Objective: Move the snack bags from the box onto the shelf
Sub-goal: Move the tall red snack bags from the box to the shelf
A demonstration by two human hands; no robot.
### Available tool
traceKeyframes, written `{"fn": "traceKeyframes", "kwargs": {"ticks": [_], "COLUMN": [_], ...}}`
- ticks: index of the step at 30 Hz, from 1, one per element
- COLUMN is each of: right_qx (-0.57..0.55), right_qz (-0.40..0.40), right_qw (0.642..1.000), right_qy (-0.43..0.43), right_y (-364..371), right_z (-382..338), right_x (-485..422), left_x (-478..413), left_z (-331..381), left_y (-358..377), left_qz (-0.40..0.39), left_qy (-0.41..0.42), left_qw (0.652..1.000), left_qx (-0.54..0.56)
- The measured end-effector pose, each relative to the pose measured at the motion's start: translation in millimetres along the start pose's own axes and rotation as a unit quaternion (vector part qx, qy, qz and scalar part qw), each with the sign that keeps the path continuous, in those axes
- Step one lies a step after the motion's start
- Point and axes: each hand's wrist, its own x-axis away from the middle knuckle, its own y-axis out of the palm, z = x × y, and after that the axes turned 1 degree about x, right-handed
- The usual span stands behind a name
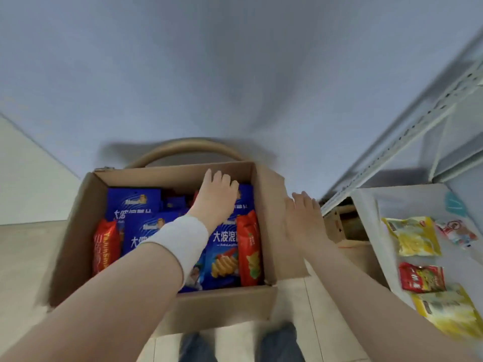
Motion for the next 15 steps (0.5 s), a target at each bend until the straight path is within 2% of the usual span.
{"fn": "traceKeyframes", "kwargs": {"ticks": [4, 7, 10, 13, 15], "right_qx": [-0.038, -0.056, -0.091, -0.176, -0.227], "right_qz": [-0.093, -0.133, -0.187, -0.248, -0.261], "right_qw": [0.995, 0.989, 0.973, 0.934, 0.907], "right_qy": [0.006, 0.037, 0.102, 0.188, 0.241], "right_y": [47, 72, 93, 112, 126], "right_z": [-94, -124, -137, -140, -140], "right_x": [21, 34, 36, 30, 23], "left_x": [69, 102, 127, 152, 163], "left_z": [-56, -84, -102, -116, -124], "left_y": [79, 114, 141, 168, 189], "left_qz": [-0.042, -0.073, -0.06, -0.024, -0.014], "left_qy": [-0.052, -0.101, -0.163, -0.287, -0.382], "left_qw": [0.995, 0.984, 0.966, 0.912, 0.853], "left_qx": [0.075, 0.124, 0.194, 0.294, 0.355]}}
